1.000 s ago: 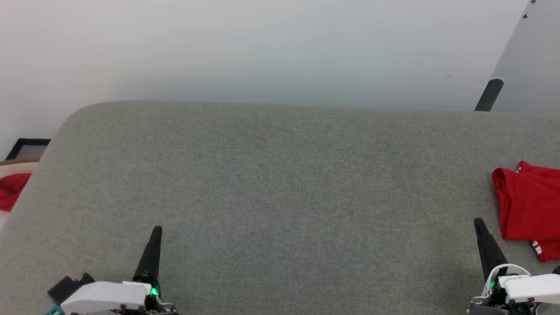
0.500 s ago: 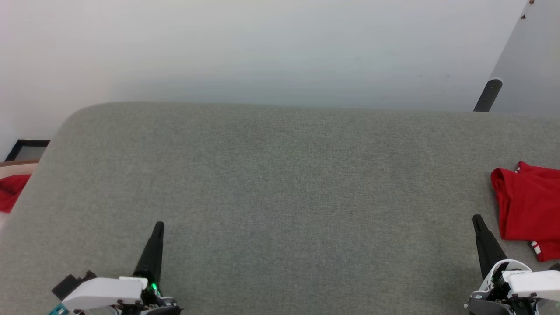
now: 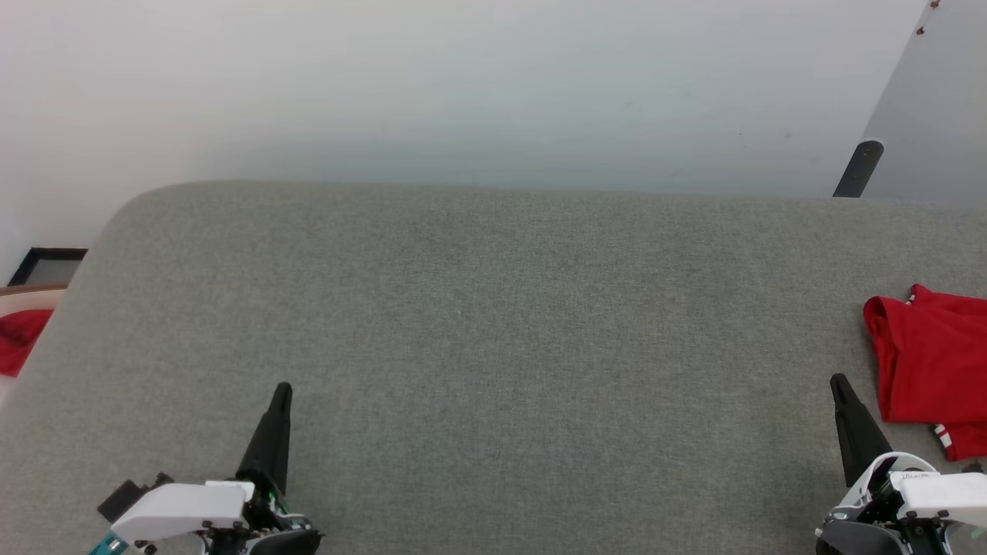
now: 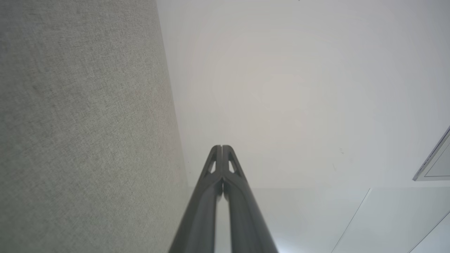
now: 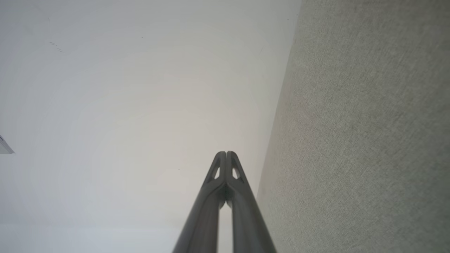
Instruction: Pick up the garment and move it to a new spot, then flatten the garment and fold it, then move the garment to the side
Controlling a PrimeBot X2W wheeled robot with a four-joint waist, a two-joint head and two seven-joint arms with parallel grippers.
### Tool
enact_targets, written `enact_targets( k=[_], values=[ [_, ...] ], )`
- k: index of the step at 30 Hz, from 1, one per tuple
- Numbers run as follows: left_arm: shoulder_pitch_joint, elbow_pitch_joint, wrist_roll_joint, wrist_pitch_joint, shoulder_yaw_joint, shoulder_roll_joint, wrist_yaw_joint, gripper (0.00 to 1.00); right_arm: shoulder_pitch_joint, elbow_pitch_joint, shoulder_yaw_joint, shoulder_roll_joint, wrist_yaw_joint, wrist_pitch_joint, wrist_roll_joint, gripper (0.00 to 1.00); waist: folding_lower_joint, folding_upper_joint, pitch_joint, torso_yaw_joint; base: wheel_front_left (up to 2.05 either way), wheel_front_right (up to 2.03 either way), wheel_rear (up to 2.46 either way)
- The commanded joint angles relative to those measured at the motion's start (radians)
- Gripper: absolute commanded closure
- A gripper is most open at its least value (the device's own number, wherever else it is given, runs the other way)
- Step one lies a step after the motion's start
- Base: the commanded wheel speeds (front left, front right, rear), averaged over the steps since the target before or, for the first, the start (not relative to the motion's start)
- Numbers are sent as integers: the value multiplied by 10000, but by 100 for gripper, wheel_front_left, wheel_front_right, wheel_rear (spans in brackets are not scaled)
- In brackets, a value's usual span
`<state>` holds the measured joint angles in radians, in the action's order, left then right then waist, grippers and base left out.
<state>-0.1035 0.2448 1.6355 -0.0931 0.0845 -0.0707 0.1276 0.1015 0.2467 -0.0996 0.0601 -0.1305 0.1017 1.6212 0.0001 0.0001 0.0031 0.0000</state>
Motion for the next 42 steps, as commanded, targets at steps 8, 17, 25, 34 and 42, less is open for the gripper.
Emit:
enact_targets(
  k=[8, 17, 25, 34, 42],
  values=[
    [-83, 15, -24, -30, 54, 35, 55, 100, 90, 4, -29, -9, -4, 39, 29, 100, -1, -1, 0, 0, 0, 0, 0],
    [-87, 17, -56, -51, 82, 55, 55, 100, 93, 5, -46, -24, -4, 44, 8, 100, -1, -1, 0, 0, 0, 0, 0],
    [-91, 17, -75, -81, 106, 71, 56, 100, 95, 6, -58, -35, -4, 56, -9, 100, -1, -1, 0, 0, 0, 0, 0],
    [-93, 19, -98, -90, 130, 85, 56, 100, 97, 7, -69, -45, -4, 72, -20, 100, -1, -1, 0, 0, 0, 0, 0],
    [-96, 20, -107, -108, 149, 98, 56, 100, 99, 8, -78, -52, -4, 85, -34, 100, -1, -1, 0, 0, 0, 0, 0]
  ],
)
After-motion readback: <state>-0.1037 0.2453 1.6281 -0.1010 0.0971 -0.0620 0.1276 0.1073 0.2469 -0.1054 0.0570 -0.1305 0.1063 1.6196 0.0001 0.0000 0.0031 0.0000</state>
